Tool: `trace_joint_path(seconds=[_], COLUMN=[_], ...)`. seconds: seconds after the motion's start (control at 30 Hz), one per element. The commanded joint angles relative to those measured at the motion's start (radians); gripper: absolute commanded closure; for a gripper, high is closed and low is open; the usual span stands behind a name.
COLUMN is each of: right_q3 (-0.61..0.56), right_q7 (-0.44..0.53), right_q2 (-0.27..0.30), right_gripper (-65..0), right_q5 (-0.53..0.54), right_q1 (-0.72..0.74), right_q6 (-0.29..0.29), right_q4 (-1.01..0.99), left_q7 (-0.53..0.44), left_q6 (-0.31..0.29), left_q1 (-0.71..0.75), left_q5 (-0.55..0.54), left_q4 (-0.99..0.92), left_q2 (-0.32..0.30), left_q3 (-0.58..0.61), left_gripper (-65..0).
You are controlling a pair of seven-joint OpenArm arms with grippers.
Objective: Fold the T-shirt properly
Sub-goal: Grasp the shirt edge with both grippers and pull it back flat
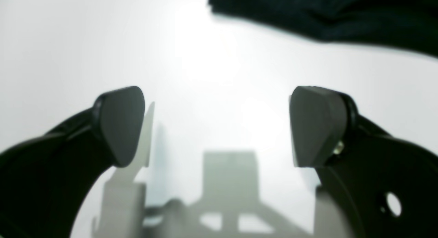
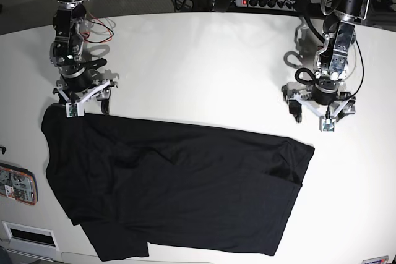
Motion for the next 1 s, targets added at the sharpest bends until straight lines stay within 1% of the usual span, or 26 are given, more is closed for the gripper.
trace_joint_path(seconds=[0.0,0.07,0.13,0.2,0.27,0.37,0.53,0.6,0.7,0.77,0.8,0.83,0.87,0.97], right_q3=[0.017,0.054,0.081,0.089,0.089,0.087,0.084,0.084,0.084,0.083,0.078,0.064,0.044,-0.023], right_q7=[-0.045,-0.106,-0.161,-0.226,-0.261,-0.281,-0.276,-0.272,-0.263,-0.224,-0.198,-0.177,-0.146,-0.062], right_q2=[0.010,0.010,0.010,0.010,0.010,0.010,0.010,0.010,0.010,0.010,0.010,0.010,0.010,0.010], right_gripper=[-43.1,-43.1,-43.1,-43.1,-43.1,-43.1,-43.1,-43.1,-43.1,-43.1,-43.1,-43.1,-43.1,-43.1], right_q5=[-0.001,-0.001,-0.001,-0.001,-0.002,-0.002,-0.002,-0.002,-0.004,-0.004,-0.004,-0.004,-0.004,-0.004], right_q1=[0.003,0.038,0.096,0.153,0.193,0.251,0.385,0.412,0.455,0.466,0.466,0.466,0.466,0.466], right_q6=[0.008,0.008,0.008,0.008,0.008,0.008,0.008,0.008,0.008,0.008,0.008,0.008,0.008,0.008], right_q4=[0.031,0.105,0.160,0.195,0.211,0.197,0.059,-0.013,-0.112,-0.179,-0.219,-0.256,-0.303,-0.432], left_q7=[0.061,0.169,0.233,0.281,0.301,0.304,0.295,0.239,0.101,0.054,0.034,0.012,-0.022,-0.157], left_q6=[0.003,0.003,0.002,0.000,0.000,-0.001,-0.001,-0.003,-0.003,-0.003,-0.004,-0.018,-0.044,-0.107], left_q1=[-0.021,-0.064,-0.125,-0.188,-0.230,-0.277,-0.435,-0.467,-0.484,-0.486,-0.501,-0.523,-0.540,-0.553], left_q5=[0.012,0.012,0.012,0.012,0.013,0.016,0.013,0.013,0.013,0.013,0.013,0.013,0.013,0.013], left_q4=[0.055,0.141,0.172,0.170,0.170,0.155,-0.046,-0.109,-0.180,-0.252,-0.298,-0.345,-0.414,-0.600], left_q2=[-0.011,-0.010,-0.008,0.019,0.042,0.047,0.051,0.053,0.053,0.058,0.073,0.087,0.096,0.105], left_q3=[-0.019,-0.030,-0.025,-0.023,-0.025,-0.022,0.124,0.185,0.245,0.268,0.283,0.297,0.311,0.329], left_gripper=[-65.0,-65.0,-65.0,-65.0,-65.0,-65.0,-65.0,-65.0,-65.0,-65.0,-65.0,-65.0,-65.0,-65.0])
